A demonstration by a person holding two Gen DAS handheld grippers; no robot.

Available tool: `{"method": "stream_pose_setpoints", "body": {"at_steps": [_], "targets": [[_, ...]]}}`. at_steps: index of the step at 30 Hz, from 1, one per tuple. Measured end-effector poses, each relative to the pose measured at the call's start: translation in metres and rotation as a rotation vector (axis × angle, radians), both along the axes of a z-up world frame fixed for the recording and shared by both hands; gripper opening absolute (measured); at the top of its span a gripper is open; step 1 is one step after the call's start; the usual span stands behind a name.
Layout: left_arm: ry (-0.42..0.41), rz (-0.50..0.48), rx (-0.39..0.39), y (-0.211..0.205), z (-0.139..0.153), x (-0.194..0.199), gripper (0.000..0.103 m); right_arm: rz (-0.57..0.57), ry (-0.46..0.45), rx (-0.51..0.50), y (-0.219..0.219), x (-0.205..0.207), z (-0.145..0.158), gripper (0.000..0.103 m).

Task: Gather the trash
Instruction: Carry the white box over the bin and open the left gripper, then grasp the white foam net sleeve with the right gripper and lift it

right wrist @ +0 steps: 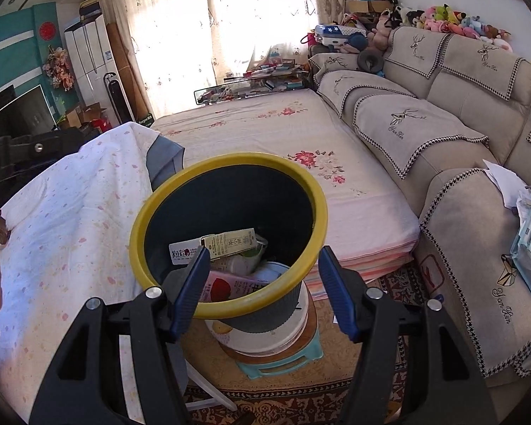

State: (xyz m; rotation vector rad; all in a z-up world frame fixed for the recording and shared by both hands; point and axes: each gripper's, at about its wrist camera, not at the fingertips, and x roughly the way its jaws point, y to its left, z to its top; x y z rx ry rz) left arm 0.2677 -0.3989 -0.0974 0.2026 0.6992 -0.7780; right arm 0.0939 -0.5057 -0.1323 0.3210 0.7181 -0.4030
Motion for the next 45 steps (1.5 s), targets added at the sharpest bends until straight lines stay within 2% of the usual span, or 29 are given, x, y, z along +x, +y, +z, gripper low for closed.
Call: {"method": "stream_pose_setpoints", "body": {"at_steps": [9, 15, 22, 27, 30, 36, 39, 45], "targets": [[-0.024, 0.157, -0.071, 0.133, 0.022, -0.012, 0.098, 0.065, -0.008, -0.025, 0.031, 0.012, 0.014, 0.06], [-0.096, 0.319, -0.054, 0.235, 0.027, -0.019, 0.098, 0.16, -0.015, -0.034, 0.066, 0.036, 0.03, 0.061], [-0.125, 0.513, -0.011, 0.357, 0.011, -0.016, 0.098, 0.334, -0.03, -0.042, 0.127, 0.085, 0.058, 0.061], [-0.133, 0.645, 0.009, 0.423, -0.013, 0.006, 0.098, 0.445, -0.038, -0.049, 0.178, 0.125, 0.075, 0.064], [-0.123, 0.703, 0.022, 0.447, -0.025, 0.017, 0.098, 0.513, -0.034, -0.04, 0.212, 0.152, 0.076, 0.064], [-0.09, 0.726, -0.016, 0.466, -0.033, 0.022, 0.098, 0.647, -0.015, 0.034, 0.271, 0.223, 0.066, 0.064], [-0.064, 0.715, -0.028, 0.464, -0.037, 0.022, 0.098, 0.658, 0.019, 0.014, 0.292, 0.258, 0.054, 0.064], [-0.072, 0.698, -0.021, 0.45, -0.036, 0.018, 0.098, 0.654, 0.098, 0.009, 0.318, 0.31, 0.03, 0.064]]}}
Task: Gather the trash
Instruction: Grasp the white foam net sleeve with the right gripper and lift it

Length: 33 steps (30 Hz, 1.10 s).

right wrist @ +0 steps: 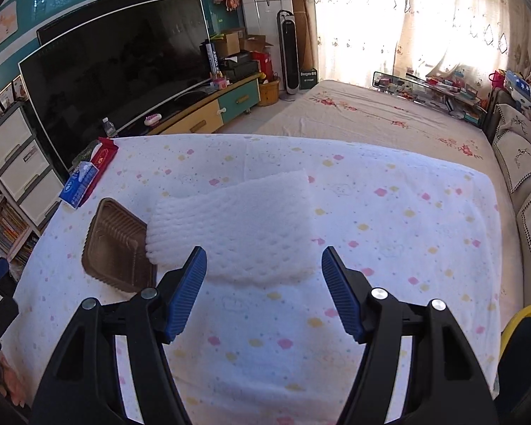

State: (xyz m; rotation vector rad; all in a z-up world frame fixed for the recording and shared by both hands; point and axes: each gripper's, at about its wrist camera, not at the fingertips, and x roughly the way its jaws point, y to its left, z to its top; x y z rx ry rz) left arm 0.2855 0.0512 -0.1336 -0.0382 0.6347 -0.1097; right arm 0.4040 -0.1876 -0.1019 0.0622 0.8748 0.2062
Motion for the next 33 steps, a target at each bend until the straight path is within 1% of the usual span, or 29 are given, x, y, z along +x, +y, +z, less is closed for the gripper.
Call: {"method": "stream_pose_setpoints", "body": {"at_steps": [3, 7, 10, 12, 13, 14, 15, 16, 17, 21, 25, 27, 28, 29, 30, 31, 32, 33], "targets": [[0.003, -0.005, 0.003, -0.002, -0.002, 0.0, 0.098, -0.009, 0.019, -0.005, 0.006, 0.014, -0.007, 0.064], [0.018, -0.006, -0.006, -0.003, -0.005, 0.003, 0.098, -0.017, 0.042, -0.008, 0.011, 0.023, -0.016, 0.064], [0.022, -0.009, -0.009, -0.005, -0.007, 0.004, 0.098, -0.018, 0.041, -0.04, 0.018, 0.022, -0.02, 0.056], [0.025, -0.01, -0.007, -0.006, -0.008, 0.004, 0.098, -0.018, 0.029, -0.071, 0.022, 0.019, -0.021, 0.04], [0.028, -0.01, -0.006, -0.006, -0.009, 0.005, 0.098, -0.023, 0.025, -0.076, 0.021, 0.018, -0.022, 0.036], [0.03, -0.01, -0.004, -0.007, -0.01, 0.005, 0.098, -0.029, 0.021, -0.083, 0.021, 0.017, -0.022, 0.026], [0.031, -0.01, -0.002, -0.008, -0.01, 0.005, 0.098, -0.039, 0.014, -0.1, 0.02, 0.016, -0.021, 0.008], [0.032, -0.01, -0.001, -0.008, -0.01, 0.005, 0.098, -0.047, 0.007, -0.114, 0.019, 0.015, -0.021, 0.002], [0.033, -0.01, -0.001, -0.008, -0.011, 0.005, 0.098, -0.052, 0.004, -0.109, 0.017, 0.014, -0.021, 0.0], [0.035, -0.01, 0.001, -0.009, -0.011, 0.005, 0.098, -0.065, -0.005, -0.092, 0.007, 0.009, -0.017, 0.0], [0.038, -0.011, 0.001, -0.011, -0.012, 0.005, 0.098, -0.073, -0.037, -0.067, -0.002, 0.001, -0.004, 0.0], [0.037, -0.01, 0.002, -0.01, -0.012, 0.005, 0.098, -0.07, -0.038, -0.056, -0.002, 0.002, 0.0, 0.0], [0.037, -0.01, 0.003, -0.011, -0.012, 0.005, 0.098, -0.07, -0.034, -0.045, -0.002, 0.004, 0.0, 0.003], [0.037, -0.01, 0.003, -0.01, -0.013, 0.005, 0.098, -0.066, -0.022, -0.037, -0.001, 0.006, -0.001, 0.023], [0.036, -0.01, 0.004, -0.01, -0.013, 0.005, 0.098, -0.061, -0.018, -0.021, 0.001, 0.007, -0.001, 0.056], [0.036, -0.008, 0.003, -0.01, -0.013, 0.005, 0.098, -0.056, -0.024, -0.003, 0.003, 0.007, -0.002, 0.067], [0.037, -0.008, 0.0, -0.01, -0.013, 0.005, 0.098, -0.056, -0.029, -0.003, 0.006, 0.008, -0.002, 0.071], [0.037, -0.007, -0.003, -0.009, -0.013, 0.005, 0.098, -0.054, -0.024, -0.012, 0.011, 0.01, -0.003, 0.072]]}}
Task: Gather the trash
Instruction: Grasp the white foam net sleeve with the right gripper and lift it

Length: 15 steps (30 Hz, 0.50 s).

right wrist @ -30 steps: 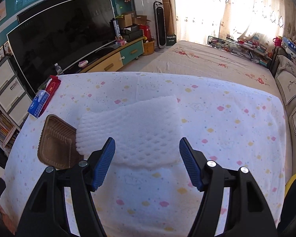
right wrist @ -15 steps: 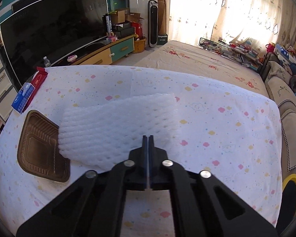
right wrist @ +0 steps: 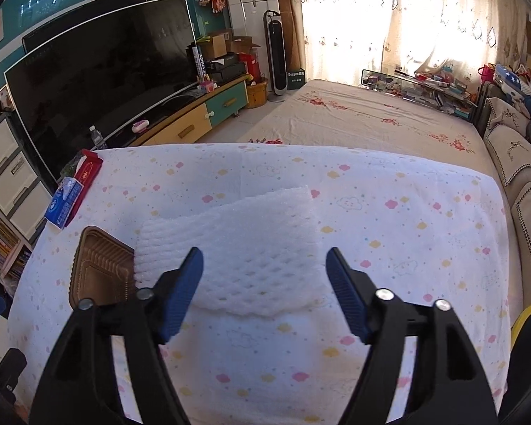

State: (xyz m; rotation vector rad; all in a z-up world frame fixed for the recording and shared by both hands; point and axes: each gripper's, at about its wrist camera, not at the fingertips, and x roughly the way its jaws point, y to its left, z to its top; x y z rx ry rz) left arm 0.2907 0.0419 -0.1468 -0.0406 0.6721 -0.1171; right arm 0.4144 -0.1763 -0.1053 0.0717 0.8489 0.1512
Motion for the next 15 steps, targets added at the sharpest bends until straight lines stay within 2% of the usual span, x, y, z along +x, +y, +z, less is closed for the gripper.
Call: {"method": "stream_pose_setpoints", "body": {"at_steps": [6, 12, 15], "targets": [[0.001, -0.004, -0.006, -0.001, 0.0, -0.001, 0.098, 0.018, 0.05, -0.043, 0.022, 0.016, -0.01, 0.092], [0.007, -0.008, -0.008, -0.001, 0.0, 0.0, 0.098, 0.016, 0.079, -0.092, 0.04, 0.027, -0.022, 0.093], [0.011, -0.008, -0.013, 0.0, -0.001, 0.0, 0.098, 0.002, 0.092, -0.074, 0.037, 0.029, -0.027, 0.092]]}}
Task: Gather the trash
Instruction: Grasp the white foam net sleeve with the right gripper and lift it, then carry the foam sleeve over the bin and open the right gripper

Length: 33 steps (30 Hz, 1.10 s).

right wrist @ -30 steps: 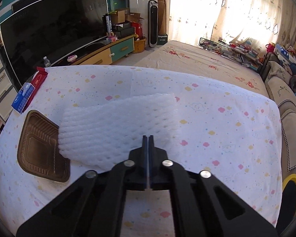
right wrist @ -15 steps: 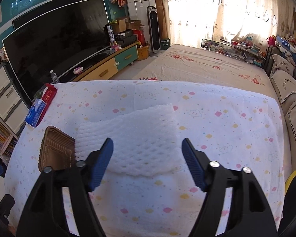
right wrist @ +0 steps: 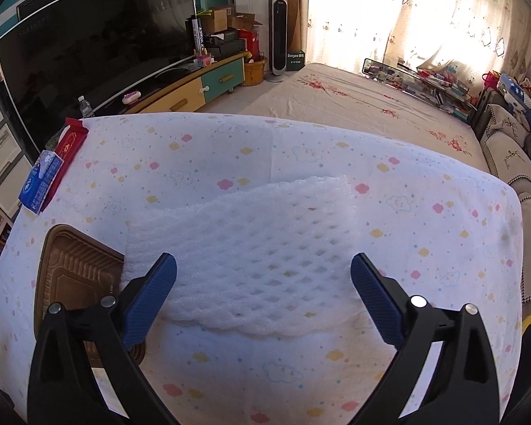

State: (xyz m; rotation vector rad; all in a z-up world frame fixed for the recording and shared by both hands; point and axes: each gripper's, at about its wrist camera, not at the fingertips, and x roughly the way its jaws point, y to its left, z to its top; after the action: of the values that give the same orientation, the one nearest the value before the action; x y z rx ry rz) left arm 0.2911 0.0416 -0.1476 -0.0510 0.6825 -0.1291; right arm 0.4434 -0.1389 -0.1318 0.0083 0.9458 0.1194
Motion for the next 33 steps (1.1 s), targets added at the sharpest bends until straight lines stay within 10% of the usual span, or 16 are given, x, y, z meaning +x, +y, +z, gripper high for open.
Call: {"method": "stream_pose_setpoints", "body": {"at_steps": [1, 5, 21, 33], "targets": [[0.002, -0.001, -0.002, 0.0, 0.0, 0.0, 0.098, 0.003, -0.004, -0.005, 0.0, -0.001, 0.001, 0.088], [0.006, -0.007, 0.003, -0.004, -0.001, -0.001, 0.098, 0.002, -0.027, -0.089, 0.004, -0.007, 0.008, 0.016], [0.012, -0.015, 0.019, -0.007, -0.004, 0.0, 0.098, -0.019, -0.123, 0.075, -0.079, -0.075, 0.06, 0.01], [0.01, -0.025, 0.044, -0.012, -0.006, 0.0, 0.098, -0.217, -0.257, 0.018, -0.193, -0.178, 0.099, 0.01]]}}
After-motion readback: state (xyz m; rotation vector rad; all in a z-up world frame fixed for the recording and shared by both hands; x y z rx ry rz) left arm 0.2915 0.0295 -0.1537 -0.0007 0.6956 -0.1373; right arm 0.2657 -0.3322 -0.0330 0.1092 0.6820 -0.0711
